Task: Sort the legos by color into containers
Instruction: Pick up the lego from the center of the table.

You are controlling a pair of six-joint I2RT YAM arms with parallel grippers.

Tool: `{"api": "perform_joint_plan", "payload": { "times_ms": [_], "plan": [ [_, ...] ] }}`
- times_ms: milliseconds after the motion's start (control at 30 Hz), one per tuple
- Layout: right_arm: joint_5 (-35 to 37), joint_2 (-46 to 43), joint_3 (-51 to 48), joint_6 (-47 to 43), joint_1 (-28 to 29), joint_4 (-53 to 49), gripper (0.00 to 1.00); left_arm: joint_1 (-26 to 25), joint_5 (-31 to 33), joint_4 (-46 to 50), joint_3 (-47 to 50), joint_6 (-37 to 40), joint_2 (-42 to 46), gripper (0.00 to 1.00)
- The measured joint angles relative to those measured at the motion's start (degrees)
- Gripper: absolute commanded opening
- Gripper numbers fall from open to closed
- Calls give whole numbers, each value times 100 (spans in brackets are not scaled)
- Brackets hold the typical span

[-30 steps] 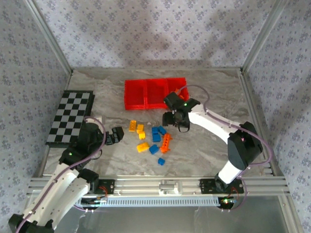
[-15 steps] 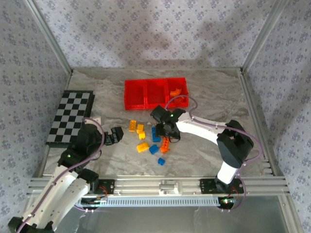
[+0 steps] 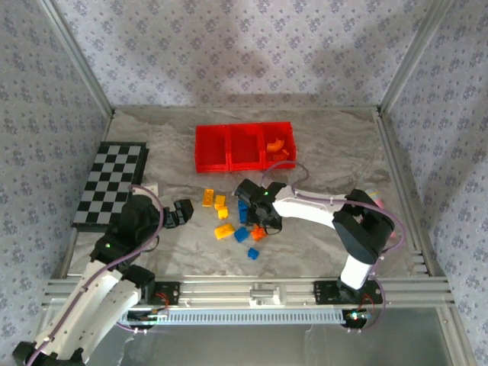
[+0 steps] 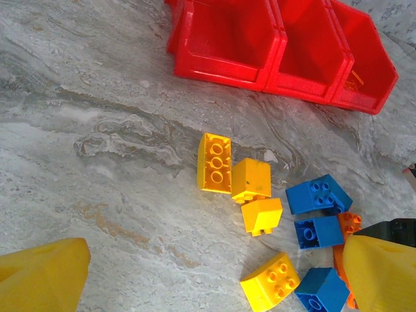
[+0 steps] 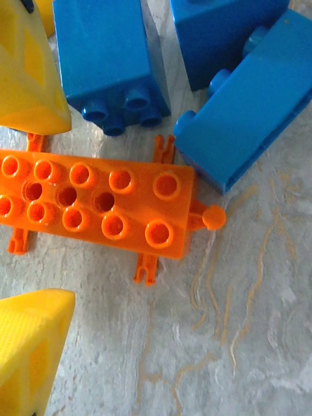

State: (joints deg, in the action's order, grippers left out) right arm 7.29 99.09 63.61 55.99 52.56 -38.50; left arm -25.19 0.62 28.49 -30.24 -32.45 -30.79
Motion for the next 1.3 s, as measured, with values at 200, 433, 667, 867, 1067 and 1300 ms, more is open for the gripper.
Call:
{"api": "perform_joint_plan", "payload": {
  "times_ms": [200, 433, 667, 867, 1067, 1300],
  "plan": [
    [-46, 83, 2, 59, 37, 175, 59, -2, 0, 0, 0, 0, -2, 100],
    [-63, 168, 7, 55, 35, 319, 52, 0, 0, 0, 0, 0, -7, 100],
    [-20, 387, -116, 42, -44, 411, 49, -2, 0, 2, 0, 0, -7, 100],
    [-13, 361, -142, 17, -83, 431, 45, 0, 0, 0, 0, 0, -7, 100],
    [24, 334, -142, -76, -94, 422, 30, -2, 0, 2, 0, 0, -13, 100],
    [219, 273, -151, -385, -201, 286, 19, 0, 2, 4, 0, 0, -13, 100]
  ]
}}
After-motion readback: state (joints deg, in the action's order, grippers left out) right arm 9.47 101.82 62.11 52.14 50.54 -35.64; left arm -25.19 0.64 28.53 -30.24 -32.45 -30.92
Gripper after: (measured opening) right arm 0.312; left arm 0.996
